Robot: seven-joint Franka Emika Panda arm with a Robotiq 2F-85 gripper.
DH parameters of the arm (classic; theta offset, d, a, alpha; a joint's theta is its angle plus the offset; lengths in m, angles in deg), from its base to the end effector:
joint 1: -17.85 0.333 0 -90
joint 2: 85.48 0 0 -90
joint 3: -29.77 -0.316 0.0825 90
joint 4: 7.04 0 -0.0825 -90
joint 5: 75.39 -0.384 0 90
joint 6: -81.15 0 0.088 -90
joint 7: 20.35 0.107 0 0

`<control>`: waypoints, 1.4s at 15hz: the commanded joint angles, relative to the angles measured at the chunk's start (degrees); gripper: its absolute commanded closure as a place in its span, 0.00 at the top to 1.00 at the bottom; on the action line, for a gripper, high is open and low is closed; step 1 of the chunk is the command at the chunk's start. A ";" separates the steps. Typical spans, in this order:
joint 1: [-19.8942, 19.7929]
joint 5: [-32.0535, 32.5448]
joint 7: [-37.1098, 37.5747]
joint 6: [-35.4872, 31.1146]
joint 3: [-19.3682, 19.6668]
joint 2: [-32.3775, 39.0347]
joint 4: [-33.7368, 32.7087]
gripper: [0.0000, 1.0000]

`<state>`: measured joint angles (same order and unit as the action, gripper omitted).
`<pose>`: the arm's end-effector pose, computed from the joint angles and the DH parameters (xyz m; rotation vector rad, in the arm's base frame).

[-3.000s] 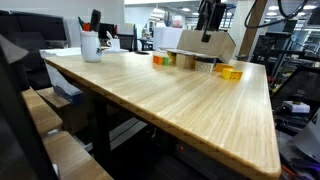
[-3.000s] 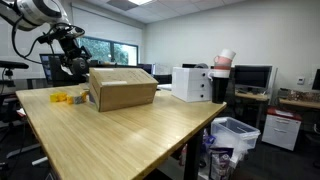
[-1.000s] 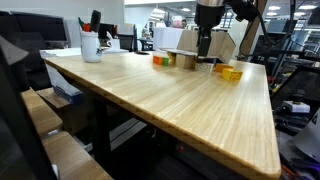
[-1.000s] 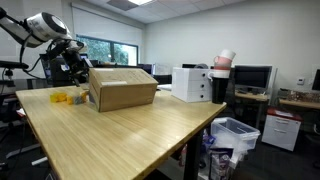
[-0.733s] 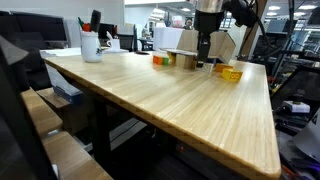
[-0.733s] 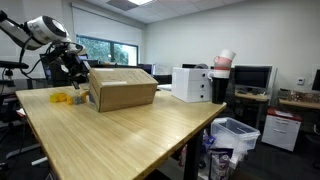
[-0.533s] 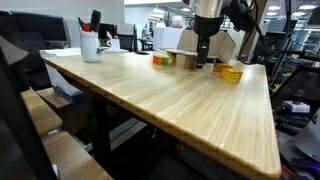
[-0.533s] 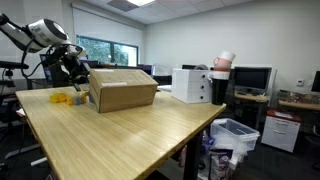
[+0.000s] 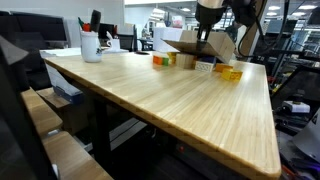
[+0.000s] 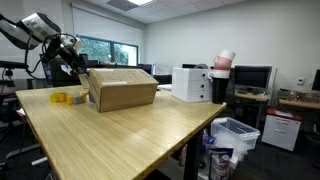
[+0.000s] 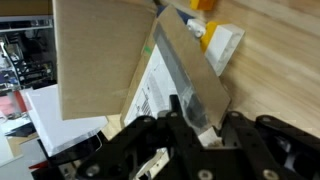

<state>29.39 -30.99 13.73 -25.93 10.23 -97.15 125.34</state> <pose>0.4211 0.1951 0.4262 2.3235 0.3171 0.2541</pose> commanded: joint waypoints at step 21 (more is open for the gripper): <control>3.91 -5.61 -1.73 2.25 -0.43 -3.08 -0.40 0.77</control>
<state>33.24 -35.34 13.22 -22.93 9.92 -100.80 123.55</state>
